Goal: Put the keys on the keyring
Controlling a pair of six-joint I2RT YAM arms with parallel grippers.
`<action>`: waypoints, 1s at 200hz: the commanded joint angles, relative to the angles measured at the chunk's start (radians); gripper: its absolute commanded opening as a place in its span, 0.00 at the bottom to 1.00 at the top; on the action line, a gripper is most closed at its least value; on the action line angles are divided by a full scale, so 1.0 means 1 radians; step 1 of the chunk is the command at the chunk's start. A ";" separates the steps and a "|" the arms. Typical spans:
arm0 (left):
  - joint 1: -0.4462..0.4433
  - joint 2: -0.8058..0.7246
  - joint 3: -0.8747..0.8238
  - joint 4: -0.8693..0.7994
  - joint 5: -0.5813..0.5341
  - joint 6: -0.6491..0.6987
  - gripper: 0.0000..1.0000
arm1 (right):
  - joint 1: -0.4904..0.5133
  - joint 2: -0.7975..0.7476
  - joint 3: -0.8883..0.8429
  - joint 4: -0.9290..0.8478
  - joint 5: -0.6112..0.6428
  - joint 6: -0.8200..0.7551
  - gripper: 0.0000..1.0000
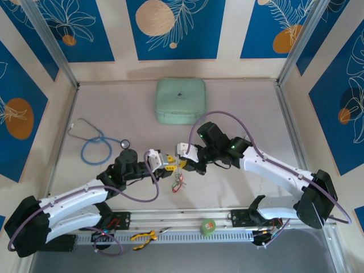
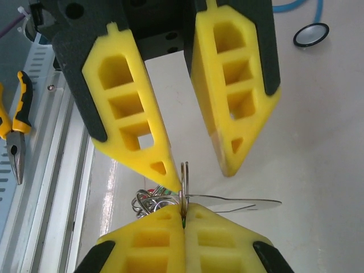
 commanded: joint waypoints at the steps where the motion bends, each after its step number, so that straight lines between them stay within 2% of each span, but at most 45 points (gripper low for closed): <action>1: -0.006 0.011 0.035 -0.006 0.064 0.011 0.23 | 0.022 0.010 0.051 -0.038 0.019 -0.035 0.00; 14: -0.005 0.018 0.038 -0.006 0.068 0.013 0.16 | 0.031 0.015 0.063 -0.038 0.021 -0.036 0.00; 32: -0.006 0.019 0.043 -0.011 0.078 0.017 0.00 | 0.037 0.012 0.068 -0.038 0.019 -0.035 0.00; 44: -0.006 0.015 0.037 -0.008 0.080 0.018 0.00 | 0.024 -0.008 0.047 -0.005 0.011 -0.009 0.00; 65: -0.005 0.003 -0.002 0.075 0.071 -0.018 0.00 | -0.045 -0.082 -0.061 0.137 -0.087 0.087 0.27; 80: -0.006 0.006 -0.048 0.204 0.067 -0.073 0.00 | -0.084 -0.123 -0.144 0.246 -0.173 0.164 0.33; 121: -0.006 0.041 -0.117 0.440 0.066 -0.168 0.00 | -0.095 -0.130 -0.221 0.377 -0.228 0.249 0.35; 161: -0.006 0.057 -0.129 0.491 0.087 -0.191 0.00 | -0.095 -0.085 -0.223 0.408 -0.261 0.262 0.35; 200: -0.005 0.066 -0.138 0.525 0.103 -0.206 0.00 | -0.095 -0.064 -0.219 0.423 -0.278 0.265 0.28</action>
